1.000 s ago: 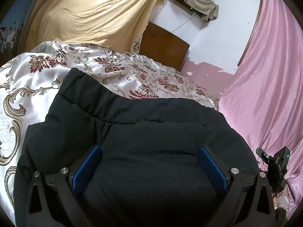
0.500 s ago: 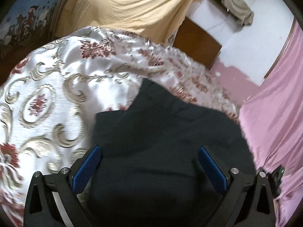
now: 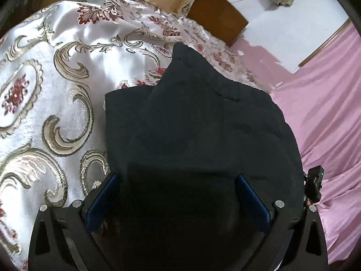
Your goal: Fold large clothes
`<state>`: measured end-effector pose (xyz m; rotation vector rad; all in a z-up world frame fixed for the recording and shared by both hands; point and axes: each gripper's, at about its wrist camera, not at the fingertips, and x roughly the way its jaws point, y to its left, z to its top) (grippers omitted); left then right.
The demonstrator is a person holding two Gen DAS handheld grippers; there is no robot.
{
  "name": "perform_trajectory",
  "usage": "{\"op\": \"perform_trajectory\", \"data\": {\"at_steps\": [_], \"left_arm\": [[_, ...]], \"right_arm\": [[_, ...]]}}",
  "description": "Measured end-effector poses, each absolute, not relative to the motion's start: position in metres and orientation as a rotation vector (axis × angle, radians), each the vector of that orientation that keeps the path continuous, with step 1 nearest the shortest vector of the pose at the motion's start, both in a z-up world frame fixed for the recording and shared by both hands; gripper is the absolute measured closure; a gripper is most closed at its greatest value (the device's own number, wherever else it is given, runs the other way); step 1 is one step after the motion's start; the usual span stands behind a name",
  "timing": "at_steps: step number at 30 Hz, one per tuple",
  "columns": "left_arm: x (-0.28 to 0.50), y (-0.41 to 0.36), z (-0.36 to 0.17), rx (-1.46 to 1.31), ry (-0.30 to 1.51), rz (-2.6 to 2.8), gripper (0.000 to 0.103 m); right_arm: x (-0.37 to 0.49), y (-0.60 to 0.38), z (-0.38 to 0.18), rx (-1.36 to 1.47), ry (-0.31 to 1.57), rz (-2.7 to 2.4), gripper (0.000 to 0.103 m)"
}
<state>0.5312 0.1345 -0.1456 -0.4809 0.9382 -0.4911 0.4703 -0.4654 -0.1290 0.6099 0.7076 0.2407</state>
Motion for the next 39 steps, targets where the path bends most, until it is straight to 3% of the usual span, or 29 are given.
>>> {"op": "perform_trajectory", "data": {"at_steps": [4, 21, 39], "left_arm": [[0.526, 0.13, -0.151, -0.445, 0.898, -0.503, 0.0], [0.529, 0.137, -0.156, -0.462, 0.894, -0.634, 0.0], [0.541, 0.119, -0.159, -0.424, 0.997, -0.64, 0.0]], "right_arm": [[0.475, -0.473, -0.117, 0.593, 0.644, 0.24, 0.001], [0.499, -0.448, -0.152, 0.623, 0.816, 0.376, 0.001], [0.479, -0.45, -0.164, 0.623, 0.798, 0.345, 0.001]]}}
